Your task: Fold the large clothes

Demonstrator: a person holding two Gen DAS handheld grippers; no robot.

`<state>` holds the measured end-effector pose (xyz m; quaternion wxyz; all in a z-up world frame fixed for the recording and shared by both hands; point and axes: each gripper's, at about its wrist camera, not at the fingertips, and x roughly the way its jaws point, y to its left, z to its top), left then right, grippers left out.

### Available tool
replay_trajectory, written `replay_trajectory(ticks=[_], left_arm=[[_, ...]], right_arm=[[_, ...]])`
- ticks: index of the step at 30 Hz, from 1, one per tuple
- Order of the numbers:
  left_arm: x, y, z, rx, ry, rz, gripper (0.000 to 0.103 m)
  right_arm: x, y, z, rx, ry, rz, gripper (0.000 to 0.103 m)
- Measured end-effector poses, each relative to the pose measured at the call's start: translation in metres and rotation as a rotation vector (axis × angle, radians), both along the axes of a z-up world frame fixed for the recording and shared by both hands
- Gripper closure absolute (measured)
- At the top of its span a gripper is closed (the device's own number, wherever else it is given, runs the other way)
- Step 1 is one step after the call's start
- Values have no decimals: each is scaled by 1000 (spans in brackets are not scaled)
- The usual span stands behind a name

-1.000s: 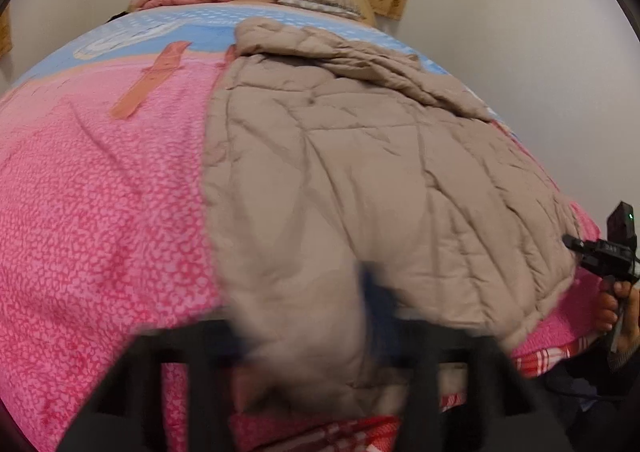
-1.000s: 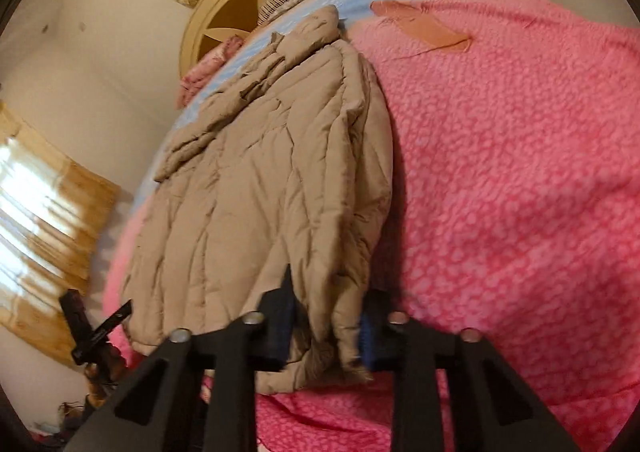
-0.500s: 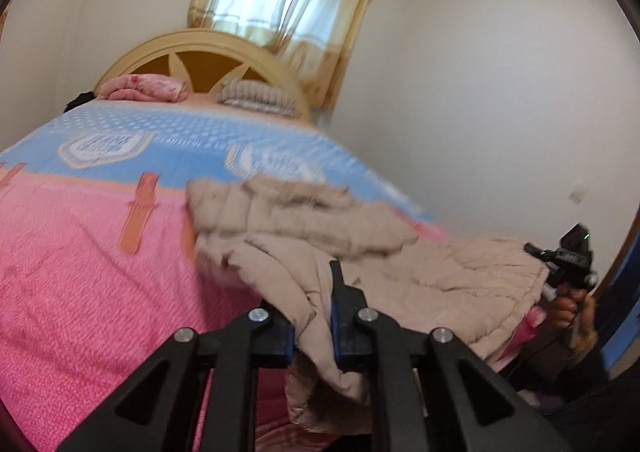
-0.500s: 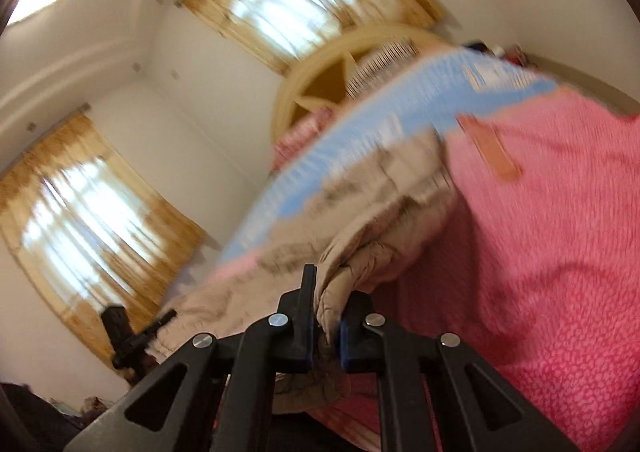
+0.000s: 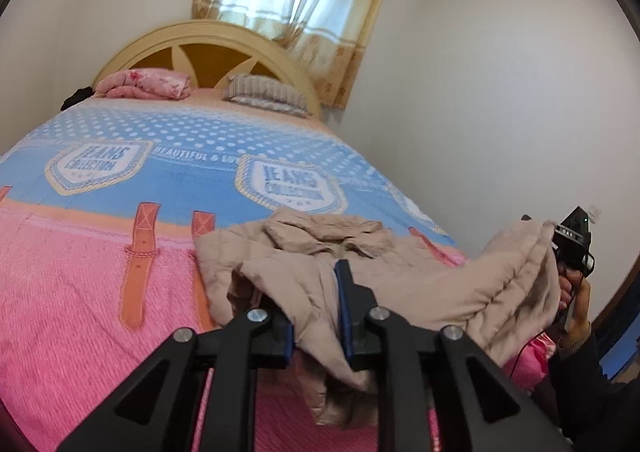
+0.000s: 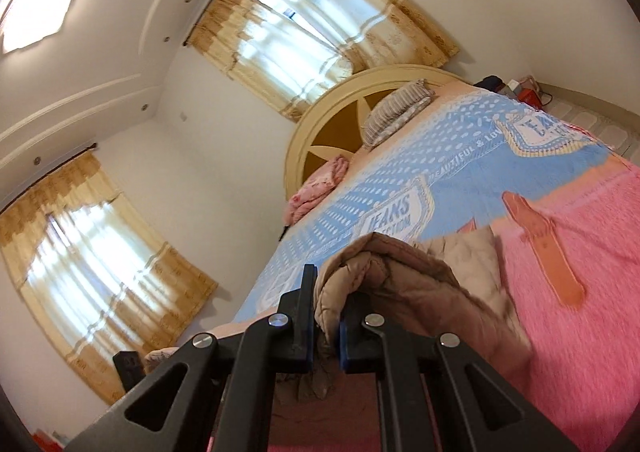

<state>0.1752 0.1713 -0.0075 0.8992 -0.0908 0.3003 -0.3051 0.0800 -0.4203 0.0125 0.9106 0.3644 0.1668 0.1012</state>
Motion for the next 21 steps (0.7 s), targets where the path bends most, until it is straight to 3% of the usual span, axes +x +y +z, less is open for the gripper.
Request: replay_trajectory(ticks=[5,10,11,12,13,15,16,21], left_arm=[[38,8,12,-25,96,-33,74],[58,26,23,-92,158,-70,67],[60,30,24,-89,154,-49,56],[61,32,25,-68,137,-17,18],[60,38,28,-63,110,11,0],[58,53,33,-140,72,40,0],[59,53,34,-134,73,66,0],[56,-6,23,44,-32,147,0]], right_arm=[[70,-19,-5,-6,55,-47,97],[115,-29,-16,-27,95,-69,97],[122,-30,-19,-33,104,-73,97],[130,-32,-24,-33,115,-79,97],[139,-36,-30,-20,128,-80,97],[156,-42,-44,-2,157,-81,97],[166,-43,-51,-5,177,-83,97],[211,-42,-82,-34,244,-114,97]])
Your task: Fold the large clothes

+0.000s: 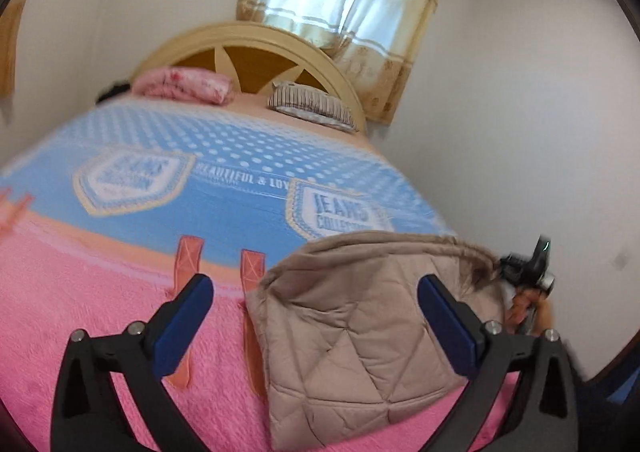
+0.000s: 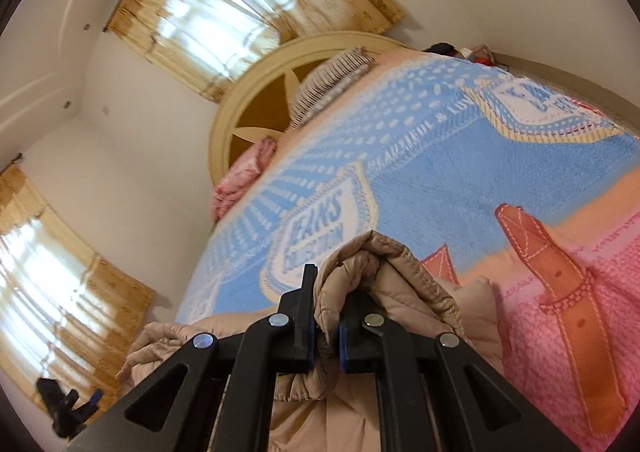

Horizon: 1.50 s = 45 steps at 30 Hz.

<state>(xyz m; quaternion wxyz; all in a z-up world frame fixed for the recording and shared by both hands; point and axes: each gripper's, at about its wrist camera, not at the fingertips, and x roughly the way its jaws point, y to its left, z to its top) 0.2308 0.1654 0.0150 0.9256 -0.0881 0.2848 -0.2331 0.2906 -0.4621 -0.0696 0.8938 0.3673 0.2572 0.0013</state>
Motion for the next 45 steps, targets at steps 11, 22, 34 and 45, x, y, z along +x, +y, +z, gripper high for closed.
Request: replay_trajectory(ticks=[11,22,34,45], left_arm=[[30,-200,-79,512,-220,30,0],[107,-203,-143,545,-12,154,0],[147,-200,-158,498,110,197,0],[154,-201,-171,479,139,199,0]], right_arm=[[67,-3,-38,-42,81,-49,93],[41,88,14,-399,-14,7,49],[95,149,-73,-419,138,187,49],[104,149,-91,-425,164,193,49]])
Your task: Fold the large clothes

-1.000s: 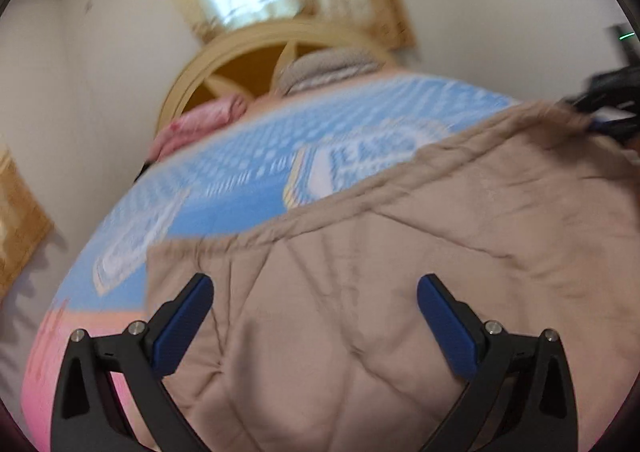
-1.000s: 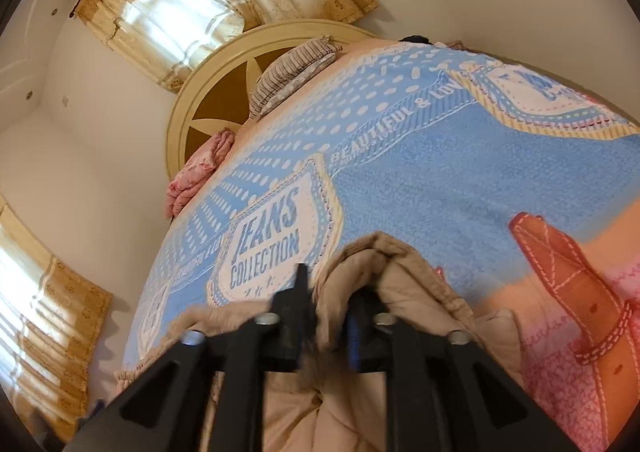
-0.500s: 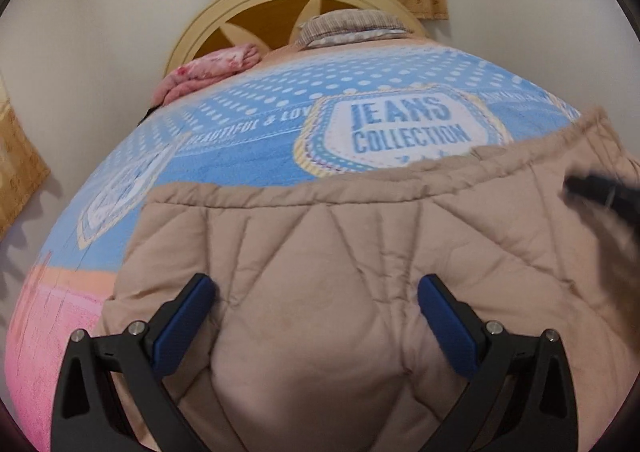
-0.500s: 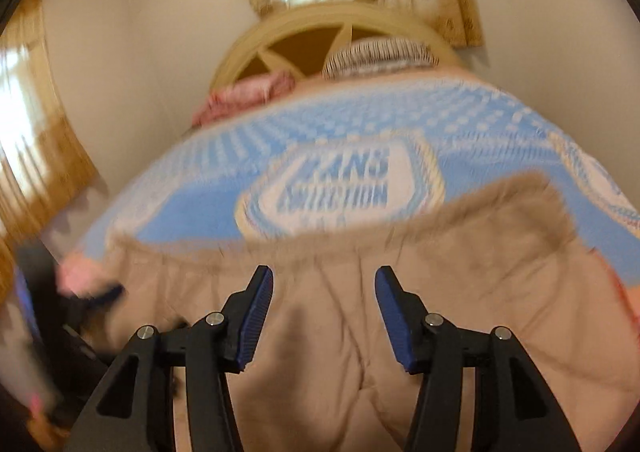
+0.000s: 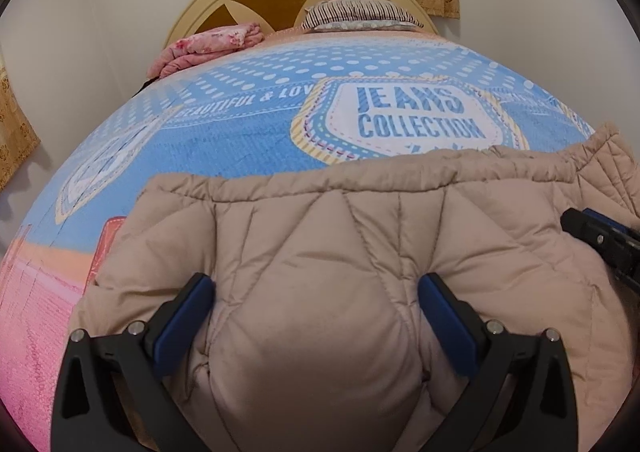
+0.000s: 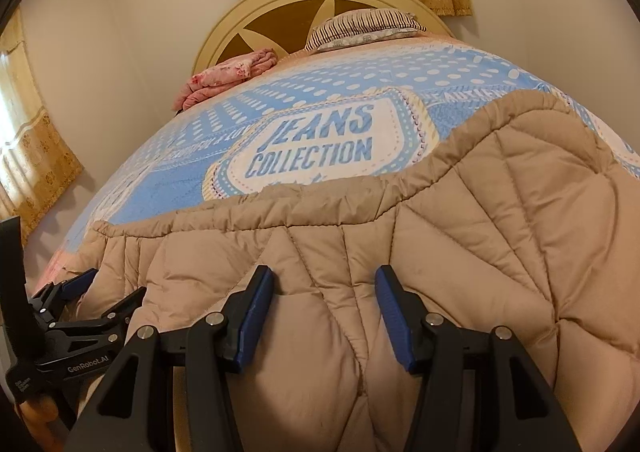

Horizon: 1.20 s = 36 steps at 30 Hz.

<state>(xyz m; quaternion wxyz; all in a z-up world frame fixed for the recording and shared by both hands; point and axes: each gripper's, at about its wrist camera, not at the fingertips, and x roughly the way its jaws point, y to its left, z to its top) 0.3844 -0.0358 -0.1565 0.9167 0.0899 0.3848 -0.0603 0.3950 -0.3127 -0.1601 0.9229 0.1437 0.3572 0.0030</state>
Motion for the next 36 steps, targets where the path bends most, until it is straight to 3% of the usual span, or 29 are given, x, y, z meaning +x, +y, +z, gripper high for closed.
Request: replay_trajectory(ticks=[36], left_arm=[[9,-3,-12,28,47,2,0]], right_arm=[[16,14,-17,-88,105,-7,45]])
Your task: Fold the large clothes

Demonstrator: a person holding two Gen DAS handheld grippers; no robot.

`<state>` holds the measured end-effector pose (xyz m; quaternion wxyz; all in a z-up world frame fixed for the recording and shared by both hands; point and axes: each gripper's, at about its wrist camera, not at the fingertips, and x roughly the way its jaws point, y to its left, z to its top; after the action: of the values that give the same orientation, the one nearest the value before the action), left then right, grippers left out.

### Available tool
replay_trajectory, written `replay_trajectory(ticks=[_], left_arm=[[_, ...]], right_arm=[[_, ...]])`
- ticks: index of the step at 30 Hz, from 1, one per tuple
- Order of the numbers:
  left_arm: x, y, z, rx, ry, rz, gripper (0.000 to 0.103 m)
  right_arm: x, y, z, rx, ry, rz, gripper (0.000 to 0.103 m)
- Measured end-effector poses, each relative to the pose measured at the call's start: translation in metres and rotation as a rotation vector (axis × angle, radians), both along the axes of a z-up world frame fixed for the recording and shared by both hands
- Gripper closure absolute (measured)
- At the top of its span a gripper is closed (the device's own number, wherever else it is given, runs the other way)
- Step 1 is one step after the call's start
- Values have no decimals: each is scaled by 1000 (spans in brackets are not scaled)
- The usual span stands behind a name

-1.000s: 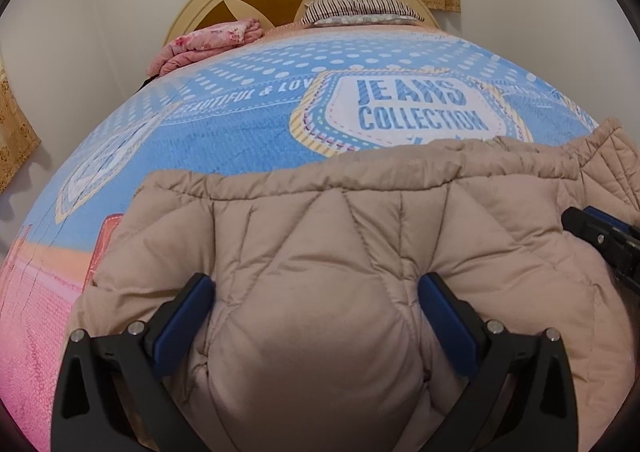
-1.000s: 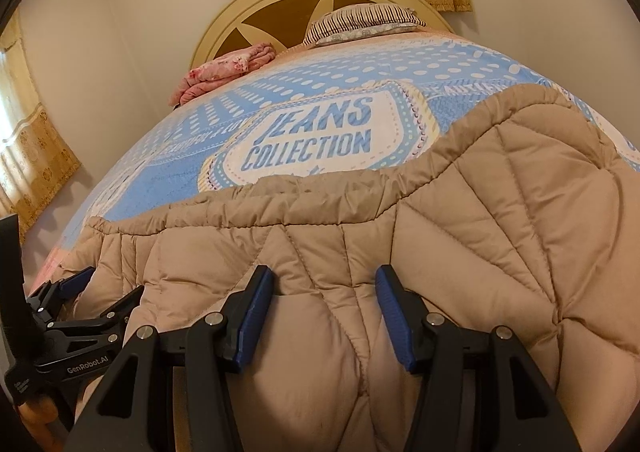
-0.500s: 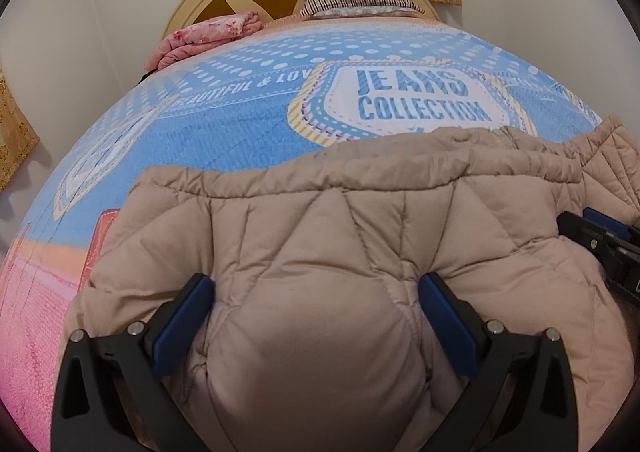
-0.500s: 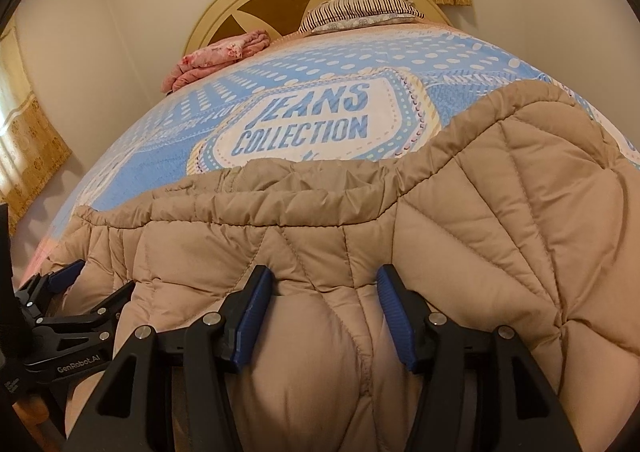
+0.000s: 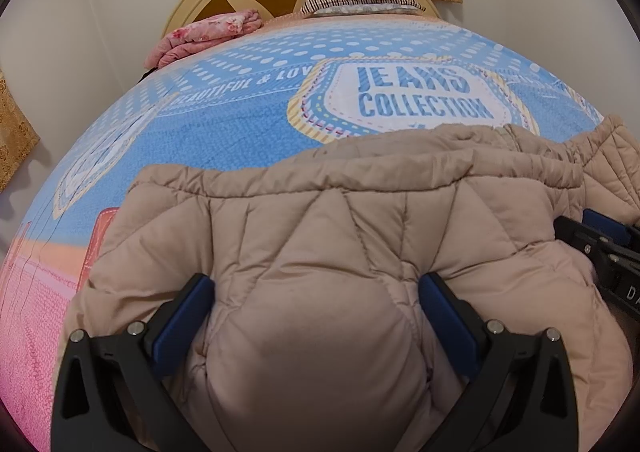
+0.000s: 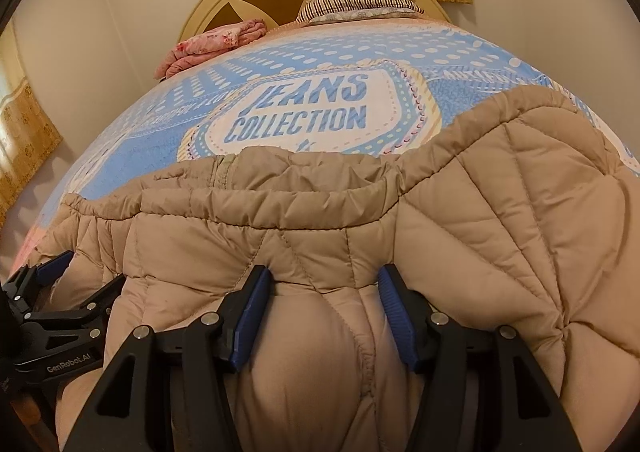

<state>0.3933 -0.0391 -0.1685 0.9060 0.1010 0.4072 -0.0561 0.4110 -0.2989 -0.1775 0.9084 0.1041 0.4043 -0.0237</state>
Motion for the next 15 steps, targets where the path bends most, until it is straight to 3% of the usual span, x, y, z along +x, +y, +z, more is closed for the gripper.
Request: replay_trajectory(ticks=[9,15], left_arm=[[0,0,-2,5,-1,1,0],[1,1,-2,-1,1,0,0]], right_arm=[[4,11,8,-87,53,18,44],[-30,25,39,-51,-40,19,44]])
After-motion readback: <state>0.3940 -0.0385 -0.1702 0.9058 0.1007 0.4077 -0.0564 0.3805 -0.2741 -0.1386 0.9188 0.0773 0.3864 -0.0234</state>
